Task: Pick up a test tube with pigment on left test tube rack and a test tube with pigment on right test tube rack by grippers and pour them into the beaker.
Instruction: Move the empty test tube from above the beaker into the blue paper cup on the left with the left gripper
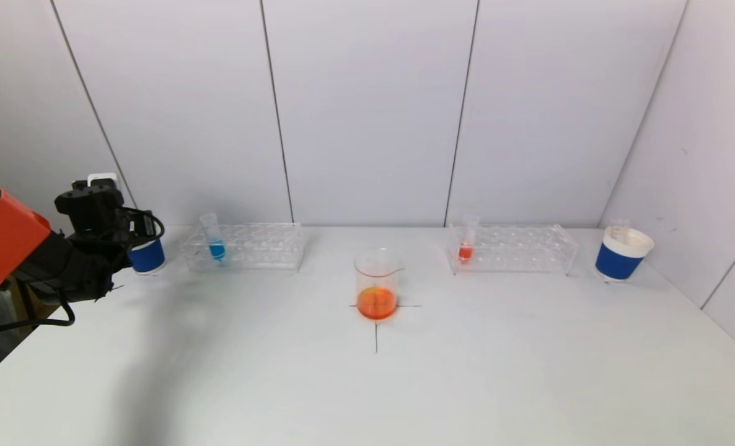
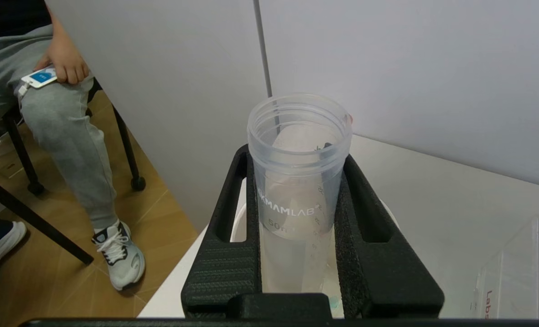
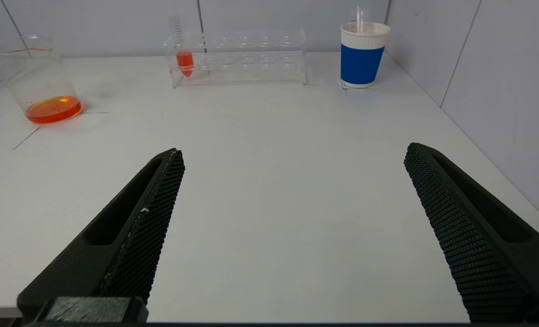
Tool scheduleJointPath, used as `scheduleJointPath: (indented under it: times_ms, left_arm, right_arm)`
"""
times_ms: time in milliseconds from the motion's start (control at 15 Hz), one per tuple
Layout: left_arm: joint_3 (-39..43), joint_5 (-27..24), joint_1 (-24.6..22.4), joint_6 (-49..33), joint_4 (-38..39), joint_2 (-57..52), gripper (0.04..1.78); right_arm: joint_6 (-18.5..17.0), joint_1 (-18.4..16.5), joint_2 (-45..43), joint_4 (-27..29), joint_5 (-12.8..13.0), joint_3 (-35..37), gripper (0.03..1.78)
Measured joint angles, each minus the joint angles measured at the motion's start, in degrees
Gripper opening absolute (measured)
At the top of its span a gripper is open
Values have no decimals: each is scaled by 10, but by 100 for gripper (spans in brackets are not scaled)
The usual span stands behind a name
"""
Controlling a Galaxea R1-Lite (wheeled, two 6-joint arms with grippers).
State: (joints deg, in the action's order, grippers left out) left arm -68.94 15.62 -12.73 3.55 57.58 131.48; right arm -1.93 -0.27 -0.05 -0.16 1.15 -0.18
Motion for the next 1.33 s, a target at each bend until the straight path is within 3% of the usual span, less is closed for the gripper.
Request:
scheduleJointPath:
  times_ms: [467,667,800,1133,1333]
  left_arm:
    - [0,0,1,0,0,0,47]
    - [0,0,1,1,0,0,57]
    - [0,0,1,0,1,0,77]
    - [0,0,2,0,3,-1,152]
    - [0,0,2,0,6,-3,175]
  right_arm:
    - [0,0,0,0,0,0,176]
    - [0,0,0,0,0,0,176]
    - [0,0,0,0,0,0,176]
    - [0,0,0,0,0,0,176]
    - [0,0,0,0,0,0,176]
